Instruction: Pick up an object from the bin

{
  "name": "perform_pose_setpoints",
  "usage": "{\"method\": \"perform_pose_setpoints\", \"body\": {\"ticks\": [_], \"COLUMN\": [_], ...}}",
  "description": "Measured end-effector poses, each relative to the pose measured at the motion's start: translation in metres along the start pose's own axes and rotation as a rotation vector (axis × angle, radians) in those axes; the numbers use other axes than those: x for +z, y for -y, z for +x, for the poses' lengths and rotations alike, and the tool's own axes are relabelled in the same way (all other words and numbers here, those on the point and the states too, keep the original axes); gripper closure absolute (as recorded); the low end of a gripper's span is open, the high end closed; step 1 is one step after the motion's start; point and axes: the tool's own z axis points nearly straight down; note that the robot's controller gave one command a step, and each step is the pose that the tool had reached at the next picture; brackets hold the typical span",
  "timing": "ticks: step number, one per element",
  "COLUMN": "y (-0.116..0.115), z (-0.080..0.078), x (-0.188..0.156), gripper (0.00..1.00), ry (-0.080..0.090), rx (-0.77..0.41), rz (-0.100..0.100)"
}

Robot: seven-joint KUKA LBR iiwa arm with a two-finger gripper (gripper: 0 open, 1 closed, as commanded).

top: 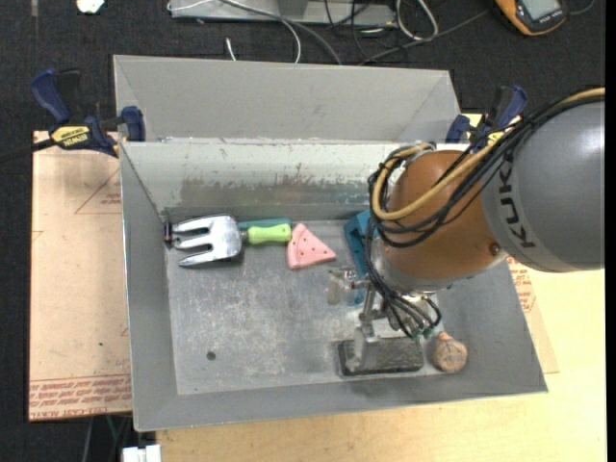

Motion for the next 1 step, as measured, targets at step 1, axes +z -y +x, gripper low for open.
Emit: {"method": "perform_pose_setpoints", "body": {"ticks": [1], "y": [0.0128], "z": [-0.0028], "x": [0.0415], "gripper": [0.00], "ry": [0.005], "rx": [-0.293], "rz": [0.000]}}
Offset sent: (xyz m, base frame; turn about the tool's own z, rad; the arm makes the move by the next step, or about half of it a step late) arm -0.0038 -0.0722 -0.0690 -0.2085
